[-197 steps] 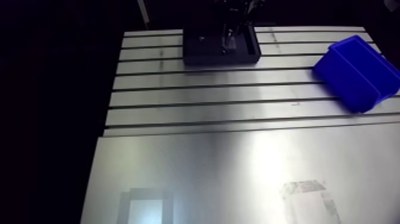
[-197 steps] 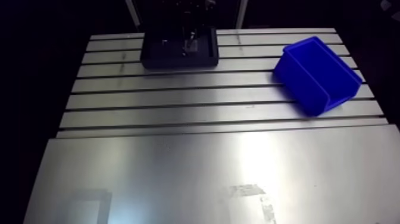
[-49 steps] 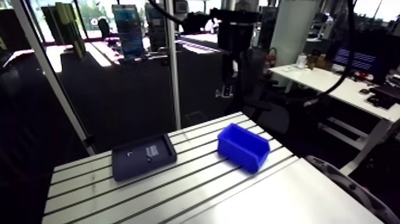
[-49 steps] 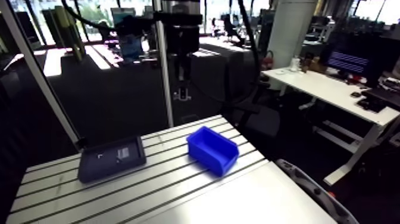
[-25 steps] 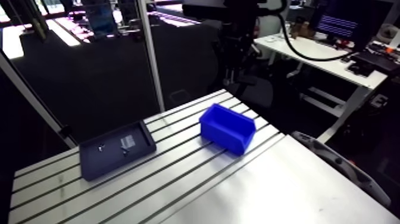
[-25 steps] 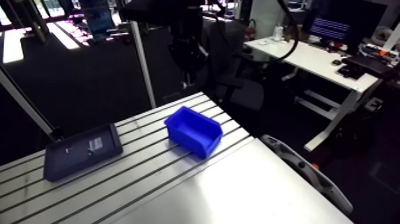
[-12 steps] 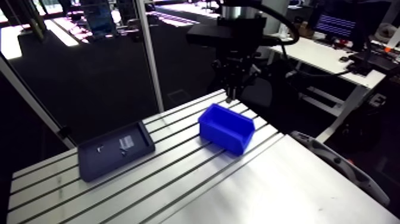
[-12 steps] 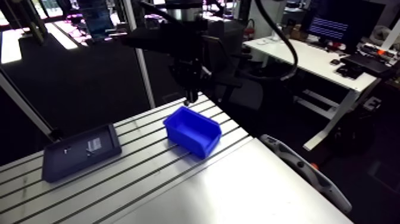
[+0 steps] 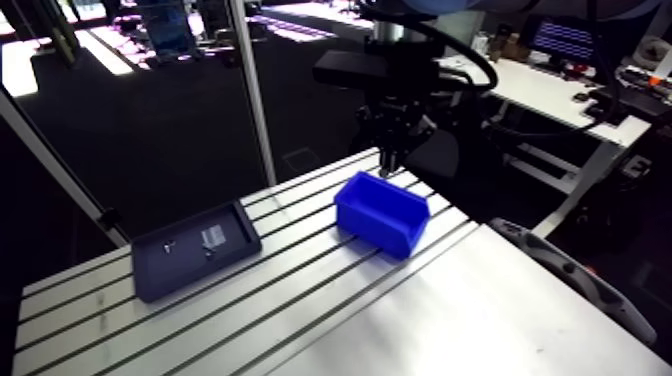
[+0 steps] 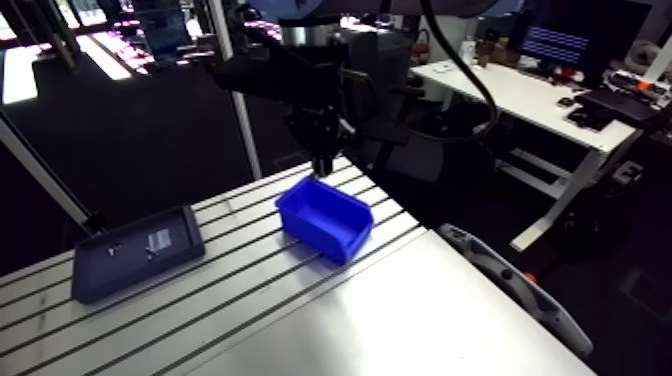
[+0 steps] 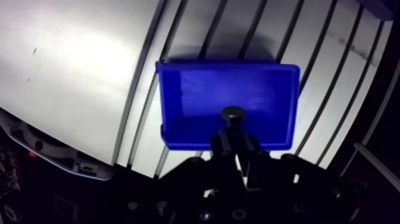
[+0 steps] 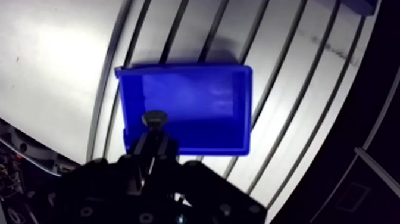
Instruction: Pick up the M10 bolt from the tray and put it into the blue bin.
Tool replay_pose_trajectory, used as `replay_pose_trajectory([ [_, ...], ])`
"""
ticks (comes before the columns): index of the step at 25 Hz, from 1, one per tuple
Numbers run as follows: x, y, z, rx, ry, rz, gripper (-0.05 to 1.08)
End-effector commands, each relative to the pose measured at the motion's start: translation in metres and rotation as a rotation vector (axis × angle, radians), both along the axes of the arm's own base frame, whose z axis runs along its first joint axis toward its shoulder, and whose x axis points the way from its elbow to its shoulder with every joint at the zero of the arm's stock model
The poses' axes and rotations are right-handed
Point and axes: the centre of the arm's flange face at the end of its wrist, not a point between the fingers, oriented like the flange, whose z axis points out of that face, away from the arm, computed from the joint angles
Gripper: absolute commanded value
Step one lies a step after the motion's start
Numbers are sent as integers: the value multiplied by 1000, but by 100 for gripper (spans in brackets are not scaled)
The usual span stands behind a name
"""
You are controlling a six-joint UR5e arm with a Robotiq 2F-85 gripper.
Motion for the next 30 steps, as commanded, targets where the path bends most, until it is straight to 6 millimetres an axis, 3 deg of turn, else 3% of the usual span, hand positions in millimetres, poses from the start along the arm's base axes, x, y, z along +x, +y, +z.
replay_pose_trajectory([
  [1, 2, -1, -5, -6, -6, -6, 102],
  [30, -5, 6, -68, -8, -17, -59, 102],
])
